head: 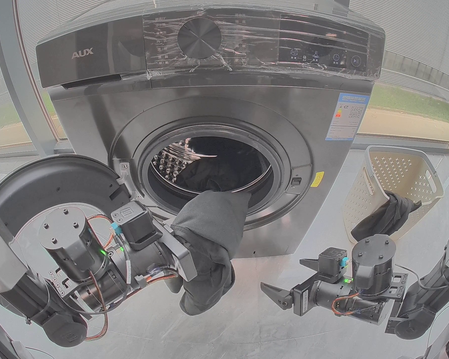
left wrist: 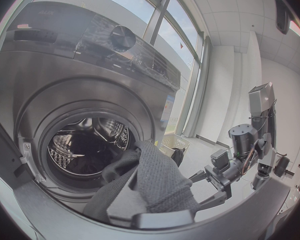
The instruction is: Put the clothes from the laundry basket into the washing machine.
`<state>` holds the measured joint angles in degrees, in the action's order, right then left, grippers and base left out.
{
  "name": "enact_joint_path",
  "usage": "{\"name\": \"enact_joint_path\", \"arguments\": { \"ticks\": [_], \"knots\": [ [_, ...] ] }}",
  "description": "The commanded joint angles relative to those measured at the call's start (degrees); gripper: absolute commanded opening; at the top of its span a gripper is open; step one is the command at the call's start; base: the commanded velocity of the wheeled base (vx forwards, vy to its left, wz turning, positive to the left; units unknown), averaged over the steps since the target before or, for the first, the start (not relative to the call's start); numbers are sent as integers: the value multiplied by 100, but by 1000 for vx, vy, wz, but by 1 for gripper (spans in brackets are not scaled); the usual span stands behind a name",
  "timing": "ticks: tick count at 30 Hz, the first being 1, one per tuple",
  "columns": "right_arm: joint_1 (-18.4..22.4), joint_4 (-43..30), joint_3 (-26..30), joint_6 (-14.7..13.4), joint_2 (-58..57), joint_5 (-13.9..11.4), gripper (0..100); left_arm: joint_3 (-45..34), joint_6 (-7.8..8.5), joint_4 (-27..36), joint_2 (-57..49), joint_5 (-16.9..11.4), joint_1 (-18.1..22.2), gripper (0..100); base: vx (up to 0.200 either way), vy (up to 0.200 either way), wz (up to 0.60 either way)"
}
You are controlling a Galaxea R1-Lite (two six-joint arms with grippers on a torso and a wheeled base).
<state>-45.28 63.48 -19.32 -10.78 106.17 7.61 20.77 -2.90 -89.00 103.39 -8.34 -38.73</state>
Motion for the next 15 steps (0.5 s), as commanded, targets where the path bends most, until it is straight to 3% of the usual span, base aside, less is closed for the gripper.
{"name": "enact_joint_path", "arguments": {
  "ticks": [1,4,13,15],
  "knots": [
    [-139,121,-72,41,106,-49,100,-3,0,15,173,122,-3,0,0,0,0],
    [-227,323,-221,93,273,-58,100,15,0,15,366,289,6,0,0,0,0],
    [-315,745,-828,120,695,-58,100,23,0,23,419,342,32,0,0,0,0],
    [-315,842,-915,234,853,-75,100,32,0,32,419,430,41,0,0,0,0]
  ]
}}
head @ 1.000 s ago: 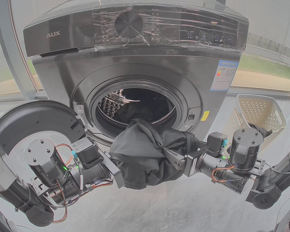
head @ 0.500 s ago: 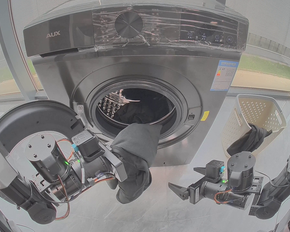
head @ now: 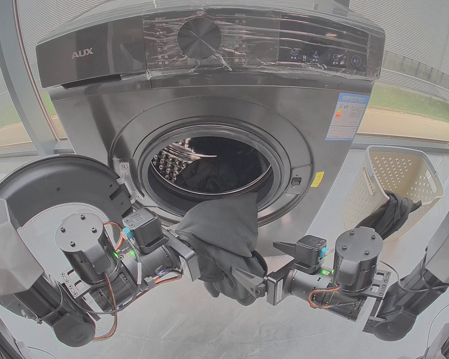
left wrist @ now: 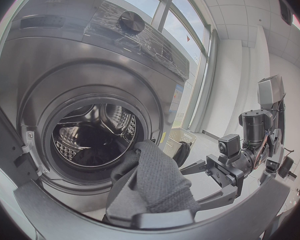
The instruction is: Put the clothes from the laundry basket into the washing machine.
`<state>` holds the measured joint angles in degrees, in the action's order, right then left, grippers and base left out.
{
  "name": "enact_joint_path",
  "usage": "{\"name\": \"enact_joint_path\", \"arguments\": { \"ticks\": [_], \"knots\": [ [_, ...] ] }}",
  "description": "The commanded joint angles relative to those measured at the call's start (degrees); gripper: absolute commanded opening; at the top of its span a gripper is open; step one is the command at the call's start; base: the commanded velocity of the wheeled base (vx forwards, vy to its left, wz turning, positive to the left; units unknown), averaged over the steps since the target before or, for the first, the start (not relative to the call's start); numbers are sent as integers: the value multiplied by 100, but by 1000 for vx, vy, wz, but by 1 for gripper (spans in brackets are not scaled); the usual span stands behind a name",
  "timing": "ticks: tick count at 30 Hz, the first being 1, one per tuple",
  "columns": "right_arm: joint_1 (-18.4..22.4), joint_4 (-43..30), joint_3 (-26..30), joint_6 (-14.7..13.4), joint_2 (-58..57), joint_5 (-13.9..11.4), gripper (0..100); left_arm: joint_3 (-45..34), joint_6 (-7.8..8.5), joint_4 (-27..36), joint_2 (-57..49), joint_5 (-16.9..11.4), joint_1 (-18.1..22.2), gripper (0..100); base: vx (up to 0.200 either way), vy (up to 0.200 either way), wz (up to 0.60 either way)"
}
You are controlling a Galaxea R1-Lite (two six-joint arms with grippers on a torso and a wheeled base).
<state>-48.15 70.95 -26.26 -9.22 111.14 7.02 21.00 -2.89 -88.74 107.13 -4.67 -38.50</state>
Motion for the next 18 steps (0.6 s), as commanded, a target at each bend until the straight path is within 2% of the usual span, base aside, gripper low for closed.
{"name": "enact_joint_path", "arguments": {
  "ticks": [1,7,11,18],
  "knots": [
    [-27,174,-239,104,417,-69,100,0,-1,14,45,71,18,0,0,0,0],
    [-115,587,-450,192,804,-131,100,9,-1,58,36,80,27,0,0,0,0],
    [-282,762,-468,210,848,-210,100,79,-1,102,45,107,44,0,0,0,0],
    [-335,956,-442,210,839,-324,100,194,-1,199,45,212,35,0,0,0,0]
  ]
}}
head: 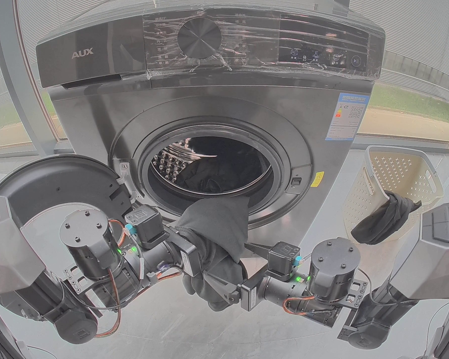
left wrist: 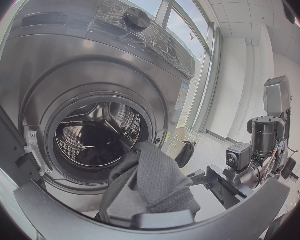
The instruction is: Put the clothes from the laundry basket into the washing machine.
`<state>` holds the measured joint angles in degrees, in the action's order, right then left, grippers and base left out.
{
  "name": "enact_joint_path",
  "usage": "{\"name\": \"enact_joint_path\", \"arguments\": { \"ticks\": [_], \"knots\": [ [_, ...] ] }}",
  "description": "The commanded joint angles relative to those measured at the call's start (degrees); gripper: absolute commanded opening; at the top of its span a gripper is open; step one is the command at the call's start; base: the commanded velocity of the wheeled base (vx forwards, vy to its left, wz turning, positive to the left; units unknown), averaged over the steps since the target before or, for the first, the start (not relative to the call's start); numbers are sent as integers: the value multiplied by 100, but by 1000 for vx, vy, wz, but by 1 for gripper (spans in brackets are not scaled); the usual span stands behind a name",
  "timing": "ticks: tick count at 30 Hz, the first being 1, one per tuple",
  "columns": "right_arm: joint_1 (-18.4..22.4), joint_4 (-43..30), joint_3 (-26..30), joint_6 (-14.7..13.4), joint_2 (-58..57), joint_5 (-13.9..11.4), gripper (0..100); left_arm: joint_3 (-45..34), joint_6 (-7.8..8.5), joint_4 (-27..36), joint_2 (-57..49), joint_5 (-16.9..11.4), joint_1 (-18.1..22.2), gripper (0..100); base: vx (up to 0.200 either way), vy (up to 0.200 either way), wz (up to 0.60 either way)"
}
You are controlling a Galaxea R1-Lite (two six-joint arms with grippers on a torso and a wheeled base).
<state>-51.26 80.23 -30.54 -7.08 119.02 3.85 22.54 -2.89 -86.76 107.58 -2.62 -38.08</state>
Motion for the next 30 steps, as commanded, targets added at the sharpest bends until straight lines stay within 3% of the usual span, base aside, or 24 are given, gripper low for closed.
{"name": "enact_joint_path", "arguments": {
  "ticks": [1,11,15,22,30],
  "knots": [
    [-33,46,-31,-4,51,-7,100,49,-1,10,0,7,-6,0,0,0,0],
    [-77,142,-102,-12,139,-16,100,49,16,36,8,148,3,0,0,0,0],
    [2,336,206,-12,104,-253,100,110,16,36,52,157,11,0,0,0,0],
    [81,327,496,5,-28,-438,100,189,8,36,52,201,11,0,0,0,0],
    [72,248,-216,5,174,-183,100,198,8,36,79,262,3,0,0,0,0]
  ]
}}
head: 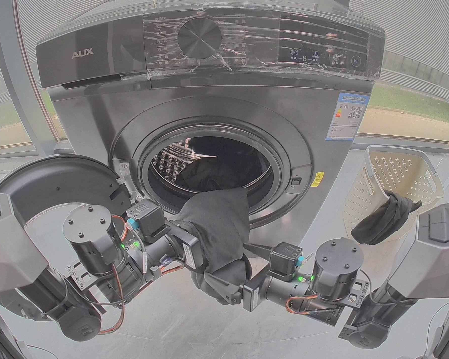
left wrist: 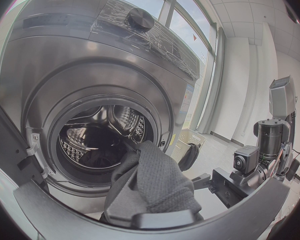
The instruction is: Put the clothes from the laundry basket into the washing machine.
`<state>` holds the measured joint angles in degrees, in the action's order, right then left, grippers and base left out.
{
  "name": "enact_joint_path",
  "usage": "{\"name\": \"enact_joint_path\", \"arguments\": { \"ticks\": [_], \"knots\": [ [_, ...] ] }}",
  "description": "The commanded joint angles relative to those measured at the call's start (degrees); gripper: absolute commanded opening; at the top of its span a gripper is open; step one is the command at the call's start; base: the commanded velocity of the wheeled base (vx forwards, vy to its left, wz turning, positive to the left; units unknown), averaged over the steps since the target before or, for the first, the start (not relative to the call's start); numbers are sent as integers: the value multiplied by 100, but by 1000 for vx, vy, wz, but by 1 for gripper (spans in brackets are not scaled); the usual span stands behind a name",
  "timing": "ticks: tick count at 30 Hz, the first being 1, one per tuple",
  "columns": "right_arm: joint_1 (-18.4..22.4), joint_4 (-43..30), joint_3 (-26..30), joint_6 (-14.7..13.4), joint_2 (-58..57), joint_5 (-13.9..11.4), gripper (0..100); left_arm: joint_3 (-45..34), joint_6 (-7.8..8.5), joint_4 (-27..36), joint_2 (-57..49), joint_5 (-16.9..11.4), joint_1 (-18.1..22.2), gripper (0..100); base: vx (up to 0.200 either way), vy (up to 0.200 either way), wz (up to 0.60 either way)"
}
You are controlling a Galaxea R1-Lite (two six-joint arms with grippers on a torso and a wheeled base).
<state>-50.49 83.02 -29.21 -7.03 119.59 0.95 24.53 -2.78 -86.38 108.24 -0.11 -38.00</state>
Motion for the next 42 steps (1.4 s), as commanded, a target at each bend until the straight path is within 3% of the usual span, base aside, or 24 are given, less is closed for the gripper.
{"name": "enact_joint_path", "arguments": {
  "ticks": [1,10,13,15,18,23,34,42],
  "knots": [
    [-4,-31,-349,0,117,107,100,-1,-3,-1,13,11,-6,0,0,0,0],
    [-31,144,-217,-17,188,-69,100,26,5,-1,48,20,91,0,0,0,0],
    [40,65,-340,-9,205,81,100,43,-3,-1,48,11,108,0,0,0,0],
    [75,4,-560,0,267,397,100,43,-3,-1,39,11,100,0,0,0,0],
    [66,-154,-841,0,398,626,100,35,-3,-1,22,11,91,0,0,0,0],
    [13,-172,-999,0,530,678,100,-36,-3,-1,-5,20,91,0,0,0,0],
    [207,-172,-779,-52,188,678,100,-36,-3,-1,39,20,144,0,0,0,0],
    [-127,-66,-94,-44,29,336,100,61,5,-1,136,108,188,0,0,0,0]
  ]
}}
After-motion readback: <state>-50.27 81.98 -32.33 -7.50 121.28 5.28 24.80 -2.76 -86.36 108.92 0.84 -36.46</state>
